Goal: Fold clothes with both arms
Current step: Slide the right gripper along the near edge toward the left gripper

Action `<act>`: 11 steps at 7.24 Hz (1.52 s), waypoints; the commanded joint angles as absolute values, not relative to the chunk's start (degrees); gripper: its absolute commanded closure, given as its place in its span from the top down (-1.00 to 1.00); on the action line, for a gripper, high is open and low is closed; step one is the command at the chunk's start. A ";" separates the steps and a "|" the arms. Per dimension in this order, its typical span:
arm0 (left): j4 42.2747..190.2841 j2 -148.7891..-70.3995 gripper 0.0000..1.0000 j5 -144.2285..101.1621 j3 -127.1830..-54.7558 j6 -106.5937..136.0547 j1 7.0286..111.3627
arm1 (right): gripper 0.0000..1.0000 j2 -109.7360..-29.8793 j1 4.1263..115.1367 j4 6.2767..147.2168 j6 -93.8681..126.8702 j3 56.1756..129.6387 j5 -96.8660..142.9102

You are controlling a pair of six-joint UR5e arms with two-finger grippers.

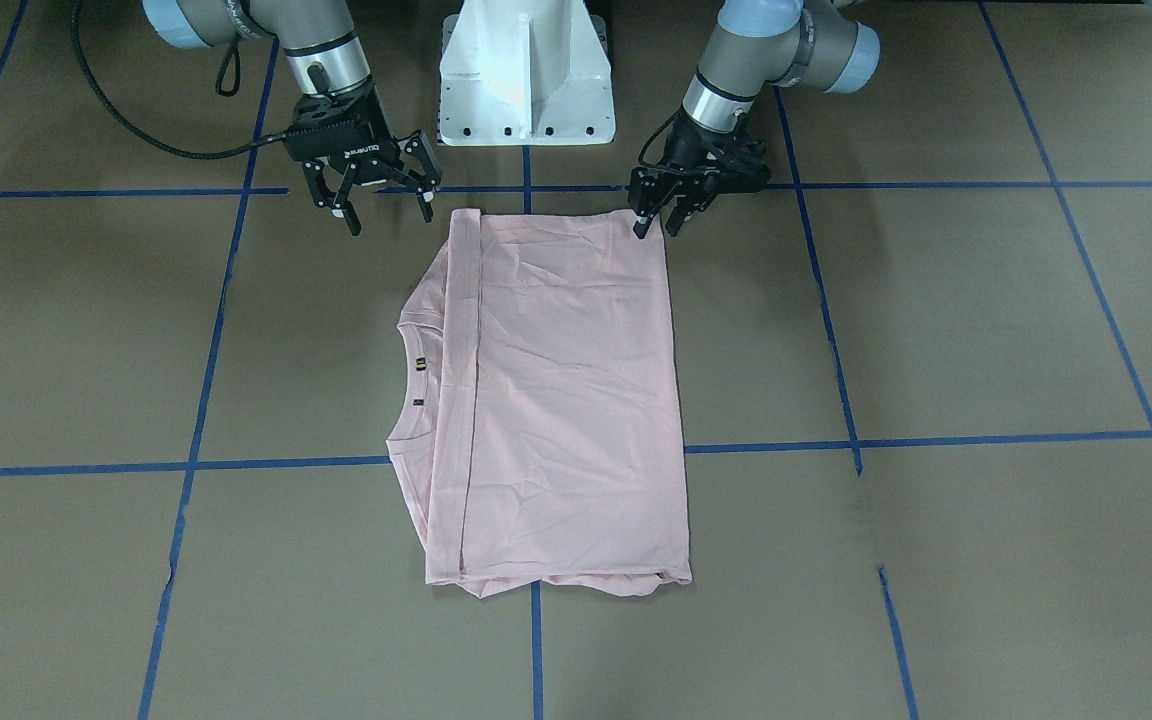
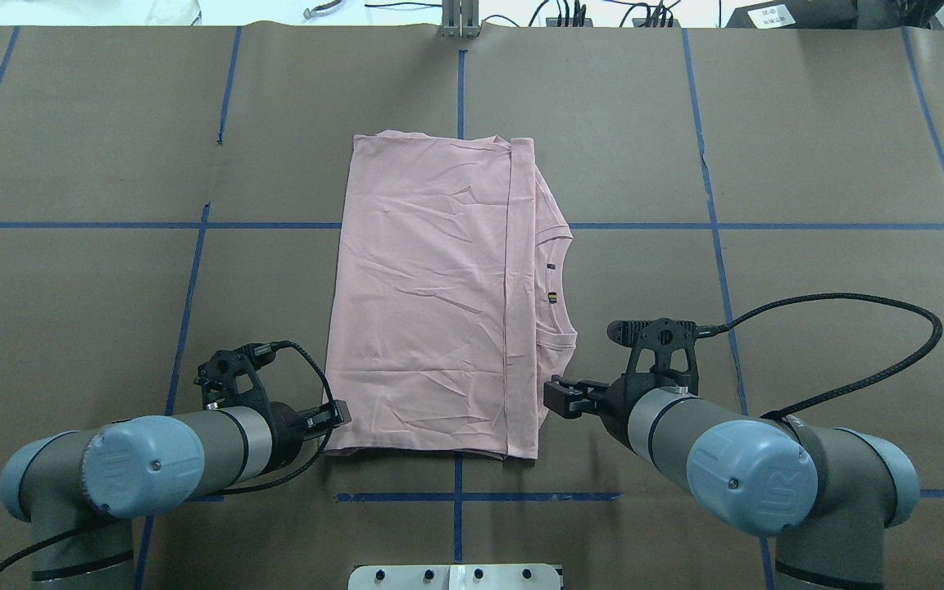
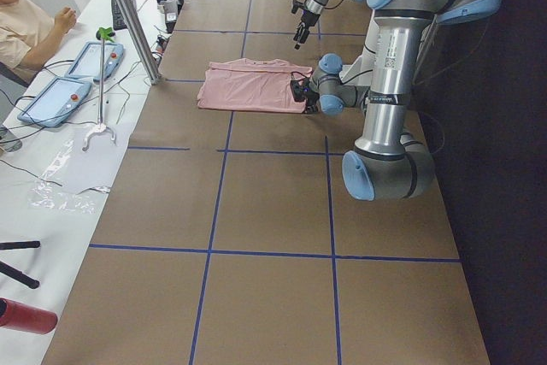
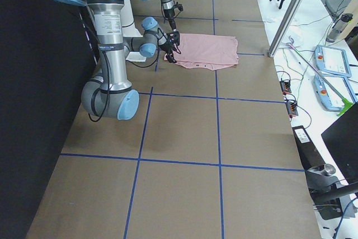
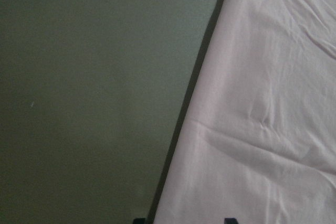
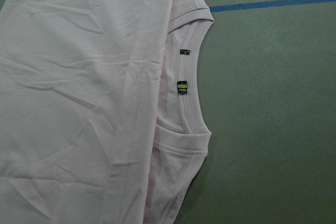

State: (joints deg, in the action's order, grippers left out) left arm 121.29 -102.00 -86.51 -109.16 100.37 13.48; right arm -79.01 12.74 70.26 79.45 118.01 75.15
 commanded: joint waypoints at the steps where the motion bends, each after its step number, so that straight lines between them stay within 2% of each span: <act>1: 121.03 -102.13 0.07 -86.57 -109.16 100.37 12.57 | 1.00 -79.01 12.66 70.31 79.45 117.95 75.15; 8: 120.85 -101.69 0.10 -86.57 -109.25 100.28 11.07 | 1.00 -79.01 12.66 70.31 79.98 117.95 75.15; 10: 120.85 -101.69 0.17 -86.57 -109.16 100.28 11.07 | 1.00 -79.01 12.57 70.31 79.98 117.86 75.15; 11: 120.94 -101.69 -0.21 -86.57 -109.16 100.28 11.07 | 1.00 -79.01 12.57 70.23 79.98 117.86 75.15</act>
